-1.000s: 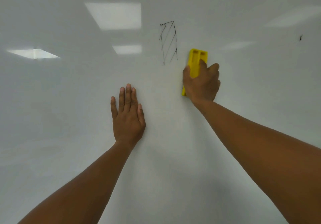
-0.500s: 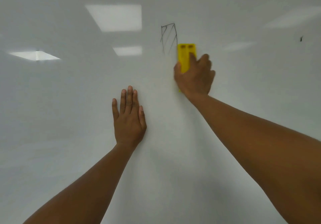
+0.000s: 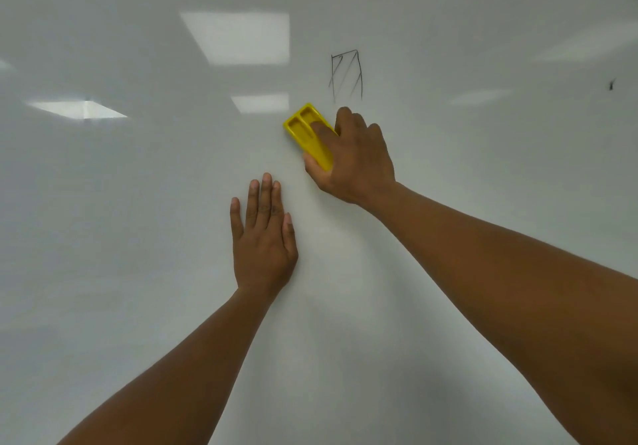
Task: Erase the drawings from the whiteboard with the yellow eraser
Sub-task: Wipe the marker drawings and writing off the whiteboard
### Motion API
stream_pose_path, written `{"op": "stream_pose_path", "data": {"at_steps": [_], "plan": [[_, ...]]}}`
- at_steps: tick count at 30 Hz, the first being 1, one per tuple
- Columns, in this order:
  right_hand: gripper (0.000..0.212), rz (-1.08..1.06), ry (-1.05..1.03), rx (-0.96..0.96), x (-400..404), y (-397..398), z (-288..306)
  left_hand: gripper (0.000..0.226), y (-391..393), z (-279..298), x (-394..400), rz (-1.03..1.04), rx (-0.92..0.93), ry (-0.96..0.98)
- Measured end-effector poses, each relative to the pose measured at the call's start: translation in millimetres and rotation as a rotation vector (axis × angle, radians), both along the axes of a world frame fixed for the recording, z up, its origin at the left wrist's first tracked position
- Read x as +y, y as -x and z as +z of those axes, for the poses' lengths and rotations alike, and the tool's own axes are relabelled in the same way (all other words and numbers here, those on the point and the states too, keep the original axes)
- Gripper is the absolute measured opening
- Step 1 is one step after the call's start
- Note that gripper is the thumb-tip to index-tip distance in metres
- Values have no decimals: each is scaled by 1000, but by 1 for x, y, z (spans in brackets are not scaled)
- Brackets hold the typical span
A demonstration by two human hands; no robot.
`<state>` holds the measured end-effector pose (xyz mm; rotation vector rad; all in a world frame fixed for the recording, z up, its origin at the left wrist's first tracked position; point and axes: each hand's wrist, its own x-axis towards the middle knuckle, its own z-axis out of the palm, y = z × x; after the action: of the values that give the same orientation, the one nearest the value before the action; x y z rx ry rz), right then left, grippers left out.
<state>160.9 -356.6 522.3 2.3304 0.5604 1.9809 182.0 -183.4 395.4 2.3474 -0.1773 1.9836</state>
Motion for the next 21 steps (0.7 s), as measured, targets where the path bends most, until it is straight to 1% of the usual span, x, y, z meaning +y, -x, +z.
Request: {"op": "stream_pose_path", "data": {"at_steps": [2, 3, 7, 8, 10, 12, 13, 14, 18, 19, 21], "plan": [[54, -9, -90, -7, -4, -2, 3, 56, 0, 0, 0, -2, 2, -3], [54, -20, -186, 6, -7, -3, 6, 56, 0, -1, 0, -2, 4, -4], [53, 12, -723, 84, -26, -11, 22, 57, 1, -1, 0, 1, 9, -5], [52, 19, -808, 86, -30, -13, 26, 57, 1, -1, 0, 1, 8, -4], [52, 30, -878, 83, -33, -15, 33, 57, 0, -1, 0, 1, 7, 0], [53, 49, -846, 93, -29, -14, 36, 57, 0, -1, 0, 0, 7, 4], [53, 61, -786, 98, -24, -12, 36, 57, 0, -1, 0, -1, 5, 5], [53, 67, -692, 97, -19, -10, 34, 57, 0, -1, 0, -2, 2, 4], [55, 46, -182, 43, -1, -2, 24, 56, 0, -1, 1, -7, -3, 2], [55, 41, -103, 33, 0, -1, 23, 56, 0, -1, 1, -6, -1, 1], [54, 13, -39, 13, -2, -1, 23, 56, 2, 0, 0, -8, 4, 3]]}}
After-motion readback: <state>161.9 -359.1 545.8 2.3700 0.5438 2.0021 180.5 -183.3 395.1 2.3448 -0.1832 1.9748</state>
